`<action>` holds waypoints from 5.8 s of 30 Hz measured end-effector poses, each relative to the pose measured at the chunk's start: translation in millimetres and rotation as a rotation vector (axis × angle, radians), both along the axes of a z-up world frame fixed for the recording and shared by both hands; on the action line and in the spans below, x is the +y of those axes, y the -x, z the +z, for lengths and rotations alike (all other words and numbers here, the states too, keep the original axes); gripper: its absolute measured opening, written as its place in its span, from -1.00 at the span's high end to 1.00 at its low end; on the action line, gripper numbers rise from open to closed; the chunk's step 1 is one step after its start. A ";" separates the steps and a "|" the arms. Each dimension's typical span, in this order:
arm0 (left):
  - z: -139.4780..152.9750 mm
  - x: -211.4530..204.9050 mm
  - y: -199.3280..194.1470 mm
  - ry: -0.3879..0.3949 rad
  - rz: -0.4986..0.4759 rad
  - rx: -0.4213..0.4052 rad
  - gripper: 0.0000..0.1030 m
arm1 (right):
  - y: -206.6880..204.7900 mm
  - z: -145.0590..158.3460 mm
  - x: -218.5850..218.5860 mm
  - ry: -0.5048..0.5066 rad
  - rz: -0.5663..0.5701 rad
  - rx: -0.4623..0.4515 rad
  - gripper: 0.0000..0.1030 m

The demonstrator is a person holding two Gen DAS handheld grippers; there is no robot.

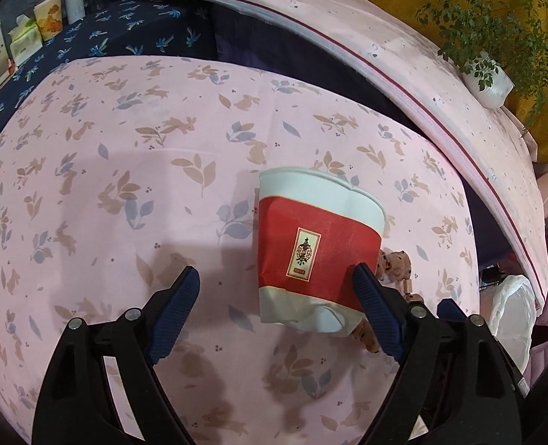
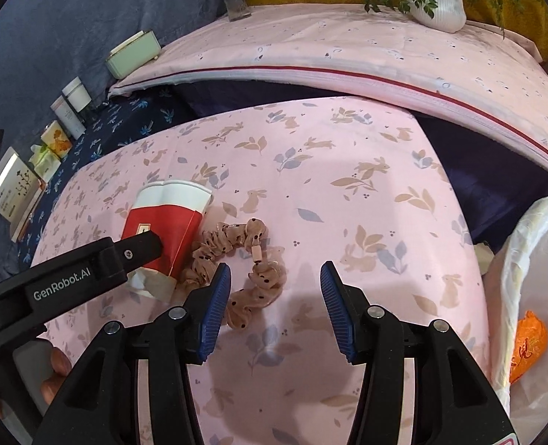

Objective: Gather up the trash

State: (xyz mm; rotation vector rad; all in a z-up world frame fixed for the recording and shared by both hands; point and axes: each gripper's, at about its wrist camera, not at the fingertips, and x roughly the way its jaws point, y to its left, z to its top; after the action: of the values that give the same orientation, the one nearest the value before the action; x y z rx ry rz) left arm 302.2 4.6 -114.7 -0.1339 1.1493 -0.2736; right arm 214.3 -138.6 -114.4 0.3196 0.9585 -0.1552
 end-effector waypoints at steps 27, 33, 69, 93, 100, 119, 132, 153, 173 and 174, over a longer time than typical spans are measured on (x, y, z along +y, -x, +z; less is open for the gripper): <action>22.7 -21.7 28.4 0.002 -0.070 -0.046 0.22 | 24.6 16.0 -13.6 0.004 -0.018 -0.036 0.79; 51.1 -36.0 47.1 0.008 -0.103 -0.095 0.22 | 42.7 41.7 -26.6 0.005 -0.042 -0.089 0.81; 116.8 -186.7 174.4 -0.006 -0.459 -0.212 0.21 | 198.3 105.1 -169.2 0.013 -0.367 -0.262 0.81; 104.3 -234.4 198.6 -0.030 -0.531 -0.212 -0.08 | 233.5 81.7 -209.9 -0.017 -0.465 -0.237 0.81; 101.3 -222.9 193.1 -0.037 -0.499 -0.212 -0.13 | 223.9 81.1 -203.6 -0.015 -0.438 -0.229 0.81; 97.4 -187.8 181.6 -0.071 -0.406 -0.230 -0.29 | 206.0 87.7 -177.8 0.054 -0.367 -0.209 0.71; 93.0 -159.3 176.2 -0.109 -0.340 -0.238 -0.49 | 198.6 91.8 -162.8 0.092 -0.322 -0.192 0.62; 93.5 -131.0 190.6 -0.173 -0.299 -0.302 -0.74 | 210.2 102.4 -132.2 0.207 -0.277 -0.180 -0.20; 90.2 -111.8 207.9 -0.191 -0.289 -0.302 -0.79 | 237.1 106.8 -110.4 0.274 -0.260 -0.167 -0.87; 90.2 -110.7 209.1 -0.191 -0.288 -0.304 -0.79 | 238.6 107.1 -108.4 0.281 -0.260 -0.167 -0.87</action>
State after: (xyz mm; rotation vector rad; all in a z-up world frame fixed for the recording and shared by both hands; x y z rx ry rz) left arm 93.1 -106.2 -24.5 0.2376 0.8844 -0.4212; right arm -24.3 -247.0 -7.3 0.1924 0.7158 -0.4887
